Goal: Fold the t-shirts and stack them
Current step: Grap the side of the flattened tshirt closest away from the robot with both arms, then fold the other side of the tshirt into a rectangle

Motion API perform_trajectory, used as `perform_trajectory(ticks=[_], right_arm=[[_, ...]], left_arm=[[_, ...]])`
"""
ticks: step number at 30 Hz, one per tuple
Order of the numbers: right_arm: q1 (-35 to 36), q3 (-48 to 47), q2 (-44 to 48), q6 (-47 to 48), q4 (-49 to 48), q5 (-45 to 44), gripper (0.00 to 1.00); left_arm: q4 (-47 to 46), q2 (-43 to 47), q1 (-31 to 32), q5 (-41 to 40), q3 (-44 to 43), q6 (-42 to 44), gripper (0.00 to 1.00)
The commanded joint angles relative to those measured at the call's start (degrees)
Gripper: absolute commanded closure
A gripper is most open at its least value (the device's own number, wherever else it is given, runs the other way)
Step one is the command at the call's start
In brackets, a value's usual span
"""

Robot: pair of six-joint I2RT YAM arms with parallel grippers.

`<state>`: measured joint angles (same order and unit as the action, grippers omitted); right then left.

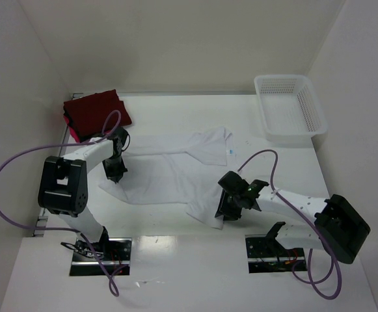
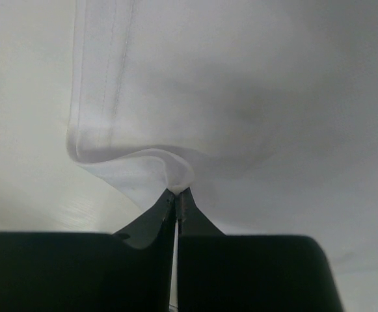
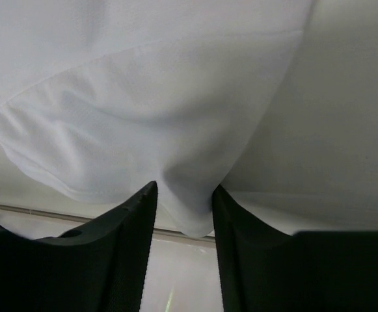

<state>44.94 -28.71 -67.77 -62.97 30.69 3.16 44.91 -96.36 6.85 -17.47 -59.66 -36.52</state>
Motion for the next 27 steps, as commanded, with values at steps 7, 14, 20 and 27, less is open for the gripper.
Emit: perform_trajectory(ticks=[7, 14, 20, 27], right_arm=[[2.3, -0.7, -6.0, -1.1, 0.0, -2.0, 0.85], [2.3, -5.9, -1.6, -2.2, 6.7, -7.0, 1.00], [-3.8, -13.0, 2.6, 0.5, 8.5, -8.1, 1.00], [-18.8, -17.1, 0.2, 11.5, 5.4, -8.0, 1.00]], left_arm=[[-0.4, 3.7, -0.2, 1.4, -1.3, 1.4, 1.00], [-0.4, 7.1, -0.7, 1.8, -3.7, 1.3, 1.00], [-1.5, 11.7, -3.8, 0.2, -3.7, -0.3, 1.00], [-2.0, 14.1, -7.6, 0.9, -2.7, 0.2, 1.00]])
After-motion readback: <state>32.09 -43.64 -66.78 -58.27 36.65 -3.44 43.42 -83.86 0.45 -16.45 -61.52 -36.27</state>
